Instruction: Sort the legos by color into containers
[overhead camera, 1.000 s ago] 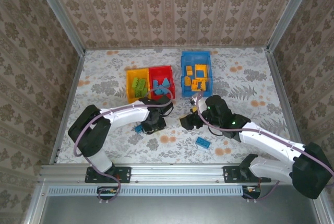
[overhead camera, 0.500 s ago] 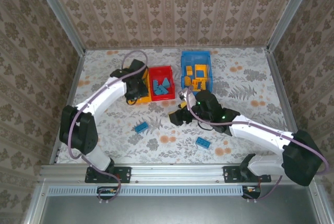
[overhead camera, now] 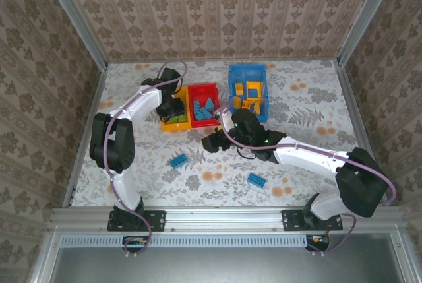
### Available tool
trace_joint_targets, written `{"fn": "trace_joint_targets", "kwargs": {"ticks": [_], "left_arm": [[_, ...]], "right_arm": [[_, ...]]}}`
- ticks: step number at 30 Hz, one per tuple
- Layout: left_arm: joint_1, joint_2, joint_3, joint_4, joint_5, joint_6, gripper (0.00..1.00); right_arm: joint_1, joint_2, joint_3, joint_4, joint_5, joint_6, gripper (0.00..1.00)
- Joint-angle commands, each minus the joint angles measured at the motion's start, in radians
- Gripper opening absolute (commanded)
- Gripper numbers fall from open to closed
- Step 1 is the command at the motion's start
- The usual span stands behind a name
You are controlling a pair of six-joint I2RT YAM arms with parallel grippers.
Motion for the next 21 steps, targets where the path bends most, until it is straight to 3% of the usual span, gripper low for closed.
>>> {"fn": "trace_joint_targets", "kwargs": {"ticks": [1, 8, 15, 21], "left_arm": [[0.01, 0.016, 0.017, 0.012, 0.051, 0.028, 0.32], [0.015, -0.015, -0.017, 0.009, 0.045, 0.013, 0.53], [0.018, -0.112, -0.05, -0.025, 0.025, 0.012, 0.55], [0.017, -0.309, -0.159, -0.056, 0.002, -0.03, 0.56]], "right_arm": [[0.004, 0.023, 0.043, 0.012, 0.03, 0.013, 0.8], [0.008, 0.038, 0.06, -0.008, 0.04, -0.004, 0.81], [0.051, 0.071, 0.072, -0.042, 0.045, -0.104, 0.81], [0.168, 0.169, 0.12, -0.133, 0.054, -0.293, 0.82]]}}
